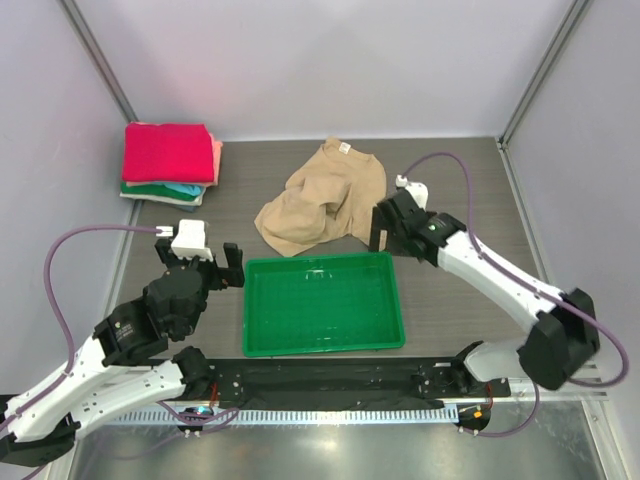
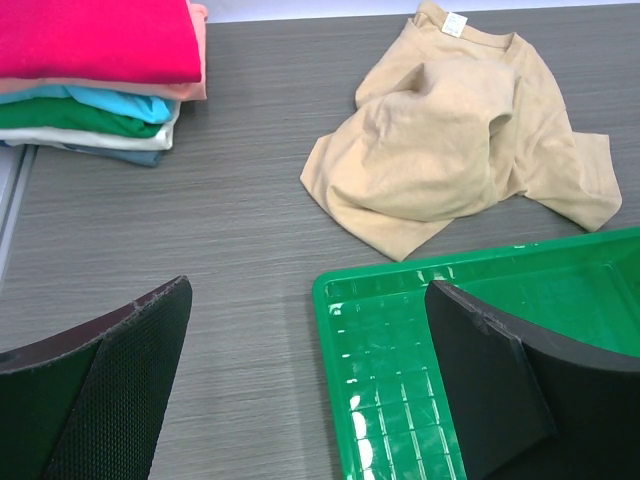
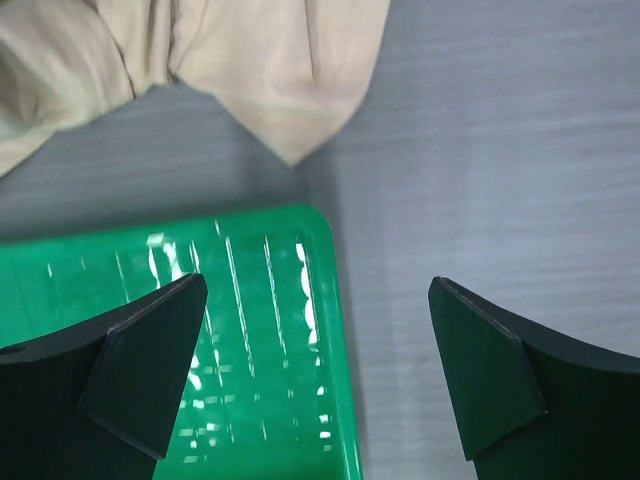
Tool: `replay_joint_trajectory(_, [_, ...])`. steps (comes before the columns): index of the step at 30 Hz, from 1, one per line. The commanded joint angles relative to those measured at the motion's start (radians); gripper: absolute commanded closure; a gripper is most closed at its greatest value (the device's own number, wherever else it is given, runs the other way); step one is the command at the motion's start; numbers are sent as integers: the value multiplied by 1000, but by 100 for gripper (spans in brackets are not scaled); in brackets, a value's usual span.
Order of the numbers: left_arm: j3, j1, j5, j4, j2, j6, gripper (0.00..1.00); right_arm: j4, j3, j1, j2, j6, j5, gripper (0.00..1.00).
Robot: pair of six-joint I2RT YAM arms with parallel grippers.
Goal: Fold and stack the t-shirts
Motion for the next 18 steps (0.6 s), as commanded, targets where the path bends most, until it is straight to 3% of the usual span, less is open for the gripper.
replay_joint_trajectory(1, [13, 1, -10, 12, -4, -5, 0, -29, -127, 10, -100, 97, -50, 0])
replay_joint_trajectory(4, [12, 3, -12, 11, -5, -7, 0, 16, -238, 10, -111, 115, -125, 1])
replay_joint_trajectory(11, [12, 1, -10, 9, -1, -10, 0, 51, -250, 10, -12, 91, -102, 12])
replay_joint_trajectory(14, [13, 1, -13, 4, -4, -11, 0, 56, -244, -2, 39, 77, -49, 44])
replay_joint_trajectory(15, [13, 3, -13, 4, -4, -13, 0, 57, -244, -11, 50, 77, -36, 65])
replay_joint_trajectory(18, [13, 1, -13, 4, -7, -13, 0, 70, -247, -69, 48, 50, -15, 96])
